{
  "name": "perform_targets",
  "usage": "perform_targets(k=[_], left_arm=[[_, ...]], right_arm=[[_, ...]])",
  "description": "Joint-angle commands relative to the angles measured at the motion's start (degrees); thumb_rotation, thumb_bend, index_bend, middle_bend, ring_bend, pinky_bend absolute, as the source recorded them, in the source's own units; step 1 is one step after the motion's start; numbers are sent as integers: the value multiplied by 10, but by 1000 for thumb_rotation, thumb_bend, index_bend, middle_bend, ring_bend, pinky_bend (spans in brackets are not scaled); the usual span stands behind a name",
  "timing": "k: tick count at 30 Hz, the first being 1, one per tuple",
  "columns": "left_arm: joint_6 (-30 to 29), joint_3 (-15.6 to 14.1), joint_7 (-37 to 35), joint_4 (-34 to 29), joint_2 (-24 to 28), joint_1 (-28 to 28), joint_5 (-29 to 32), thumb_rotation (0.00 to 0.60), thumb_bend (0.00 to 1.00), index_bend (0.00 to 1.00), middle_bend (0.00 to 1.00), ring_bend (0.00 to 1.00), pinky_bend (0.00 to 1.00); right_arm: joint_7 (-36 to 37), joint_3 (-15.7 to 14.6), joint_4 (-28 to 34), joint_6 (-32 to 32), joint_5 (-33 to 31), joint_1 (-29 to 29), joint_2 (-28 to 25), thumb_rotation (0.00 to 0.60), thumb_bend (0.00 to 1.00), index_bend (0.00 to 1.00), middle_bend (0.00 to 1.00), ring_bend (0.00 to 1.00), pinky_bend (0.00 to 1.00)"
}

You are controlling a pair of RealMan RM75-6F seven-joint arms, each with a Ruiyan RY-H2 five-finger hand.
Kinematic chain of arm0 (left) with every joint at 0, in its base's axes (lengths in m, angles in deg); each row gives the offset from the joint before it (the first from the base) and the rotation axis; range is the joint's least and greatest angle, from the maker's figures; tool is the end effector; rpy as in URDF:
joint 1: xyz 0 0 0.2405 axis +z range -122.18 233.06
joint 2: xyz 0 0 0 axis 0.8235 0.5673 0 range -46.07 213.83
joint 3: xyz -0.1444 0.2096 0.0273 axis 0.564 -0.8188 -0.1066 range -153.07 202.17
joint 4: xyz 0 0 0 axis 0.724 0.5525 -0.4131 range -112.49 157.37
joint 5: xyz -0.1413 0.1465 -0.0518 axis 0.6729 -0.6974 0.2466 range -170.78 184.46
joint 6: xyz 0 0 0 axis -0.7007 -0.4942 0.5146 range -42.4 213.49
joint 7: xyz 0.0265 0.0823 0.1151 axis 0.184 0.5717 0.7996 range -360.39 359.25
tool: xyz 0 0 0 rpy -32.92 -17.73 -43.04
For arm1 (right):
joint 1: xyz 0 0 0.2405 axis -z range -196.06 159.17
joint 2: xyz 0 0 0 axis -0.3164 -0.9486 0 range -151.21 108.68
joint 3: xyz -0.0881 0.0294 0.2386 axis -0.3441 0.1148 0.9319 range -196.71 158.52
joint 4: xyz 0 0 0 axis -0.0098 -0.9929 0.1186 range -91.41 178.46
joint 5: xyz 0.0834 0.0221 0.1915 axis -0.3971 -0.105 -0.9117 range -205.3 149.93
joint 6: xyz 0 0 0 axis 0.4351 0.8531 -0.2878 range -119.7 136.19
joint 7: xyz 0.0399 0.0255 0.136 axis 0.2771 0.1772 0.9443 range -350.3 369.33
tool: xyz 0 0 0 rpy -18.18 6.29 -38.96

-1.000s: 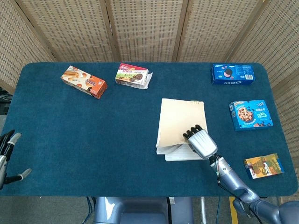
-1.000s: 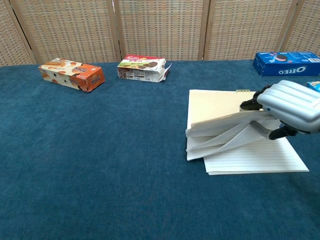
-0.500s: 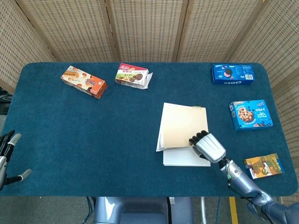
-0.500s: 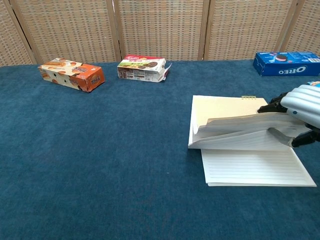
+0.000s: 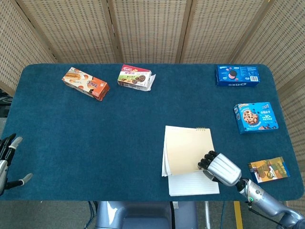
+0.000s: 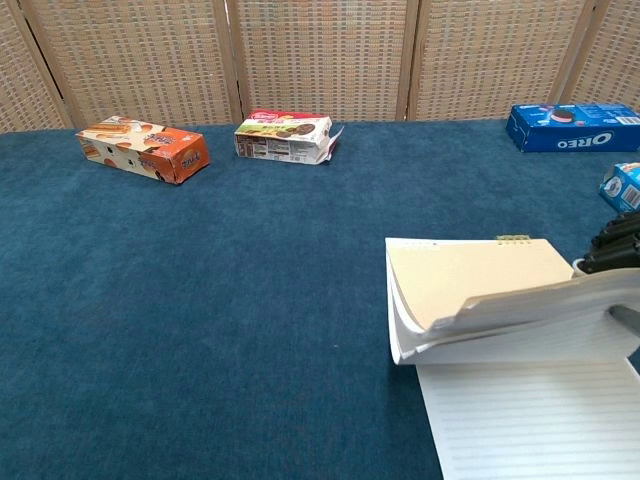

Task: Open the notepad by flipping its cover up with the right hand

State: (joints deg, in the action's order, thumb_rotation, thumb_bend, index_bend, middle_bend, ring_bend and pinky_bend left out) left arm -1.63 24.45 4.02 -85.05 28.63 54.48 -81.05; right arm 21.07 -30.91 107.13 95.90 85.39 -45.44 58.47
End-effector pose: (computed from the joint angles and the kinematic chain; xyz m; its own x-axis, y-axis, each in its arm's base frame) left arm -0.2775 0.1480 0.1804 0.3709 0.0475 0.9275 0.9281 0.0175 -0.3720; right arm -0.2641 -0.2297 0.0571 0.5331 -0.0739 0.8428 -0.5779 -0.7594 0.2990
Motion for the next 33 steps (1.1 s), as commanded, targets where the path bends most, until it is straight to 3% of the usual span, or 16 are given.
perform_targets(k=[1, 14, 20, 28, 33], left_arm=[[-1, 0, 1, 0, 0, 0, -1, 600, 0, 0, 0, 0, 0], [-2, -1, 1, 0, -1, 1, -2, 600, 0, 0, 0, 0, 0], [-1, 0, 1, 0, -1, 1, 0, 600, 0, 0, 0, 0, 0], [-1, -1, 1, 0, 0, 1, -2, 600, 0, 0, 0, 0, 0], [0, 0, 1, 0, 0, 0, 0, 600, 0, 0, 0, 0, 0]], right_arm=[[-10, -14, 16, 12, 18, 7, -13, 600, 672, 649, 616, 479, 427], [-41, -50, 49, 28, 77, 19, -34, 600, 672, 649, 616, 478, 427], [-42, -51, 73, 41, 92, 17, -48, 600, 672, 649, 616, 478, 427], [1, -22, 144, 7, 41, -5, -83, 600, 672, 658, 621, 484, 427], [54, 24, 247, -70, -63, -40, -136, 600, 672, 663, 626, 485, 427]])
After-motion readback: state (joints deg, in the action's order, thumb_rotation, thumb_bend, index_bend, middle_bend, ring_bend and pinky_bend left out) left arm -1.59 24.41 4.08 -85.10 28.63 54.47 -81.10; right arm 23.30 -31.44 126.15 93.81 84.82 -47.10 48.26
